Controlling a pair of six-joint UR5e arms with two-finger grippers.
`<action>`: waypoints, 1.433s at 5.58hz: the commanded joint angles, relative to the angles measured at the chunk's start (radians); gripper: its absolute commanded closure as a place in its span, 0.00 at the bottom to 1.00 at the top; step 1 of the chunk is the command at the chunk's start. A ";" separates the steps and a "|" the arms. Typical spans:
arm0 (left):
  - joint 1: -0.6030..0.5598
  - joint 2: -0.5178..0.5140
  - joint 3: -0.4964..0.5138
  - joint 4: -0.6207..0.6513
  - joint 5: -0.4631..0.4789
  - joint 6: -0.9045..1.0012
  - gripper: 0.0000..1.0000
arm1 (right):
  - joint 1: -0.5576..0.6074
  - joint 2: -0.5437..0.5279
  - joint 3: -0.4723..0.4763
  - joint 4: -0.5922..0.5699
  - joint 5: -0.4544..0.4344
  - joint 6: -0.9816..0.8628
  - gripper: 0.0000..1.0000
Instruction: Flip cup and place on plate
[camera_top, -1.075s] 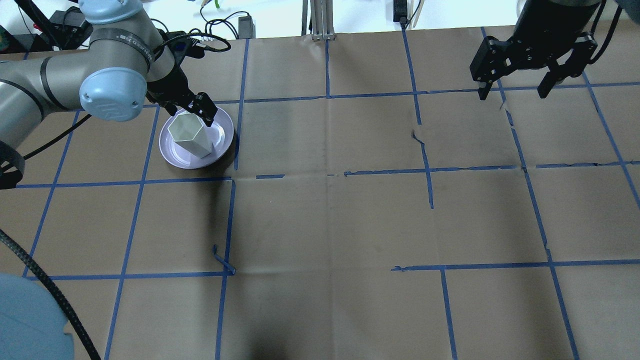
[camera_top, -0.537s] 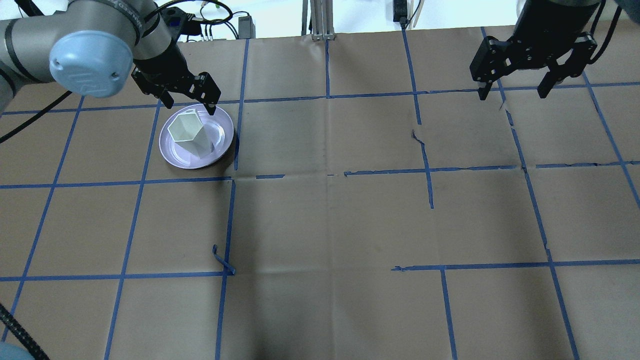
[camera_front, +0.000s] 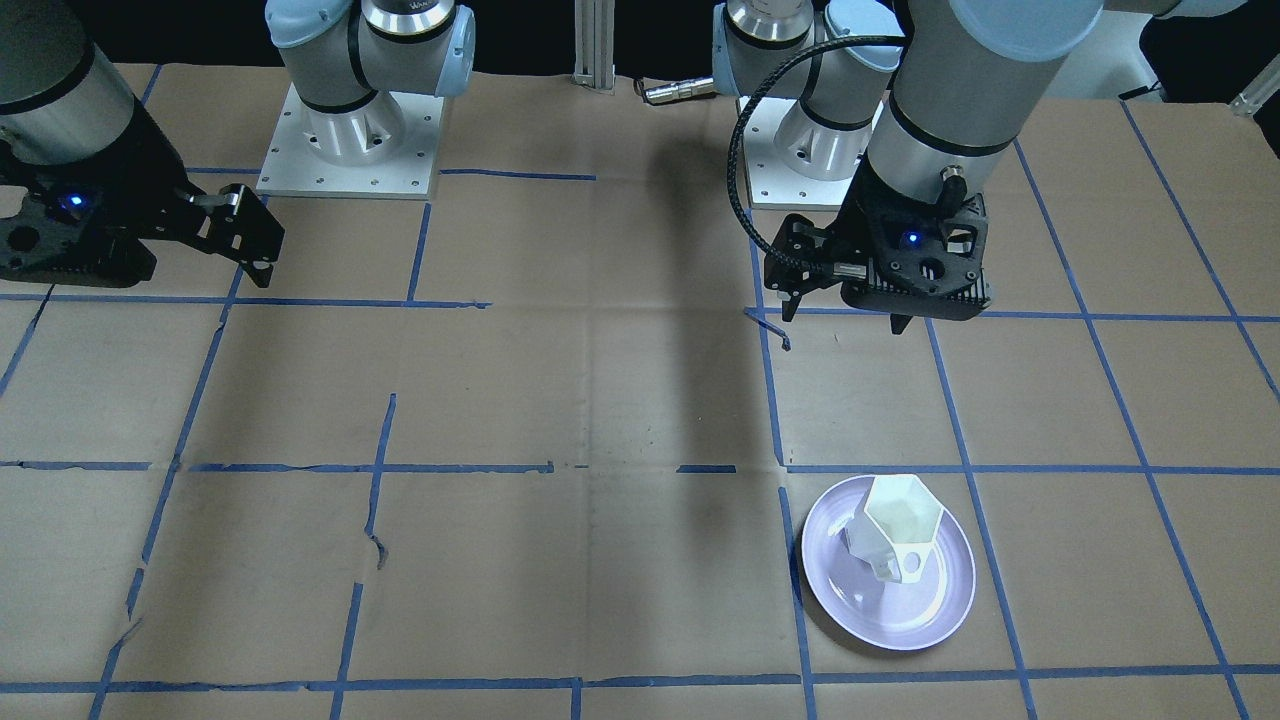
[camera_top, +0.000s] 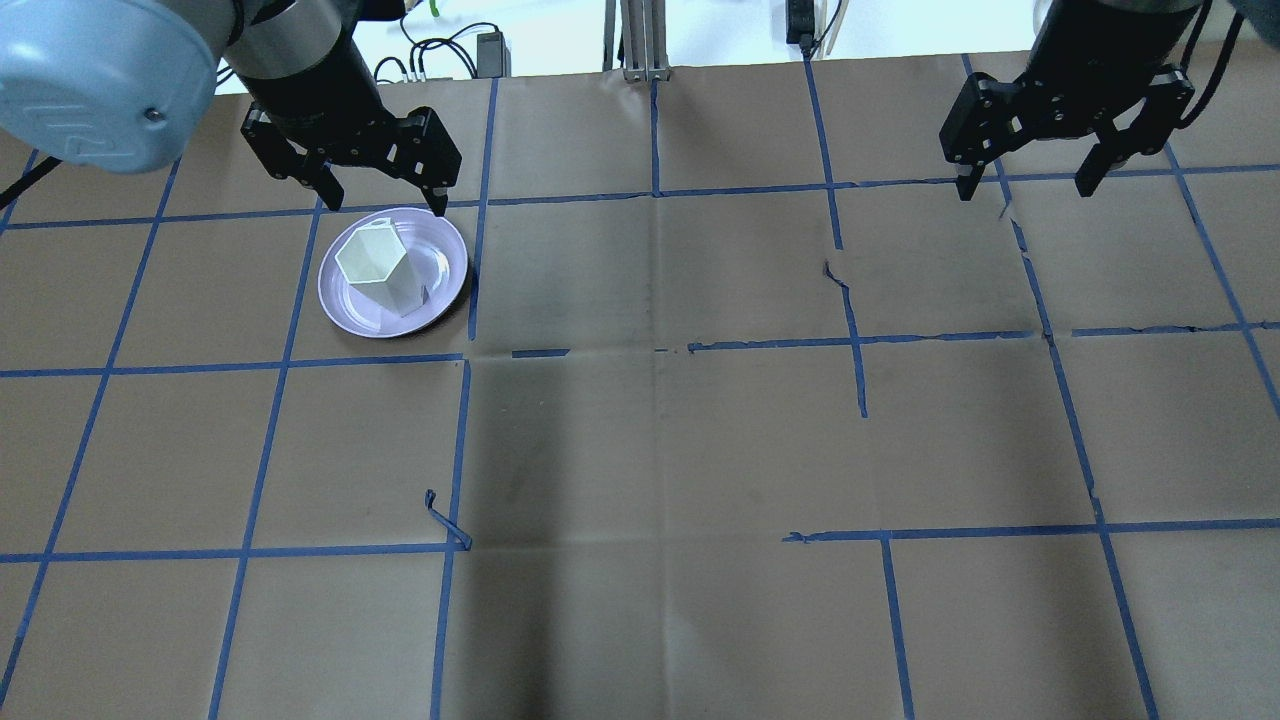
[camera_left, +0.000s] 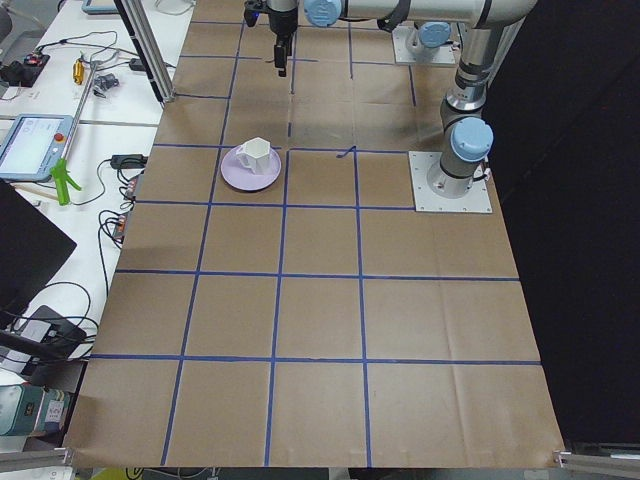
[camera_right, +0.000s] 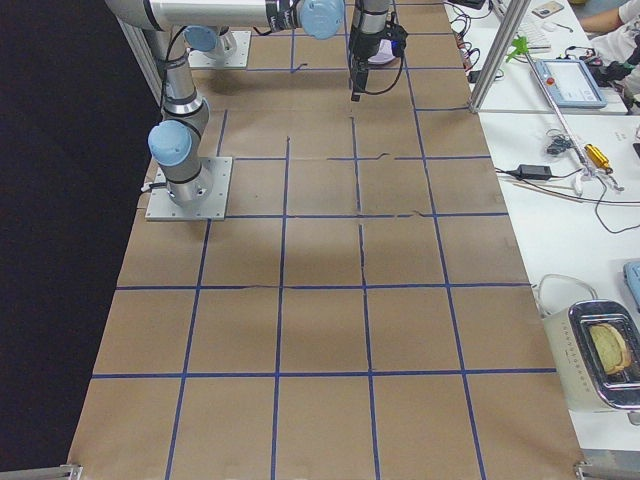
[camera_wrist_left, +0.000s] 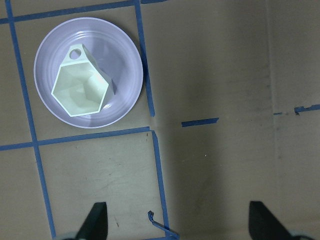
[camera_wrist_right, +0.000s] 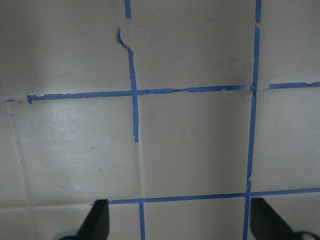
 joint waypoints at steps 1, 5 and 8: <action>0.001 0.046 -0.038 -0.002 0.000 0.001 0.02 | 0.000 0.000 0.000 0.000 0.000 0.000 0.00; 0.002 0.064 -0.064 0.002 -0.001 -0.005 0.02 | 0.000 0.000 0.000 0.000 0.000 0.000 0.00; 0.004 0.064 -0.064 0.002 -0.001 -0.005 0.02 | 0.000 0.000 0.000 0.000 0.000 0.000 0.00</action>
